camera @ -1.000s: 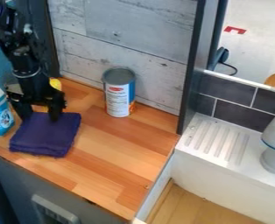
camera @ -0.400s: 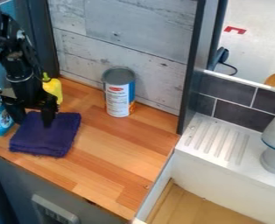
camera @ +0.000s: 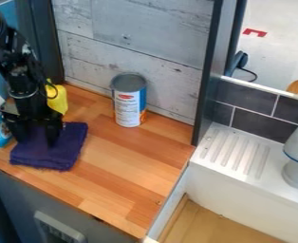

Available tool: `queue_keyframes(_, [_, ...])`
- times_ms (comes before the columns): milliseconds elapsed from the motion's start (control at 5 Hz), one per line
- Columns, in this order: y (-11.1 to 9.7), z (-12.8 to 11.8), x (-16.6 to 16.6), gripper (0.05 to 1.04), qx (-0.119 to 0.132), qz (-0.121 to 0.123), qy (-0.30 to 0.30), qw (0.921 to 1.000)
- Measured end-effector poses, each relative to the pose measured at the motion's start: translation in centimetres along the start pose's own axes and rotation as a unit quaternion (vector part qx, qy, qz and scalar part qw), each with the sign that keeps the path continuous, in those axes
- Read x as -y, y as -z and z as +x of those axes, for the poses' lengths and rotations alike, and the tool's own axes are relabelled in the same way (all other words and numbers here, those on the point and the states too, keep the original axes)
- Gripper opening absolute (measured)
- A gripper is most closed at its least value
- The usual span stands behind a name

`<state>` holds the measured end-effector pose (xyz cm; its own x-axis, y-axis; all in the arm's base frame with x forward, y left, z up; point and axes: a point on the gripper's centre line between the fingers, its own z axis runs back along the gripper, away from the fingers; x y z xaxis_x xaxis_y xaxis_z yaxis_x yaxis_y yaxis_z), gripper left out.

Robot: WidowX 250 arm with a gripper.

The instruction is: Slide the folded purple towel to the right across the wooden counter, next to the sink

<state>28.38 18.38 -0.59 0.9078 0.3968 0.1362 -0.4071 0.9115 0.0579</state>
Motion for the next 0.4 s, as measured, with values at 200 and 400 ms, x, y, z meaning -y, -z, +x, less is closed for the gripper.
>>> queue_keyframes(200, [0.31,0.11,0.30,0.999,0.002,-0.006,-0.001,1.0000])
queue_keyframes(400, [0.30,0.40,0.60,0.999,0.010,-0.005,0.002,0.9999])
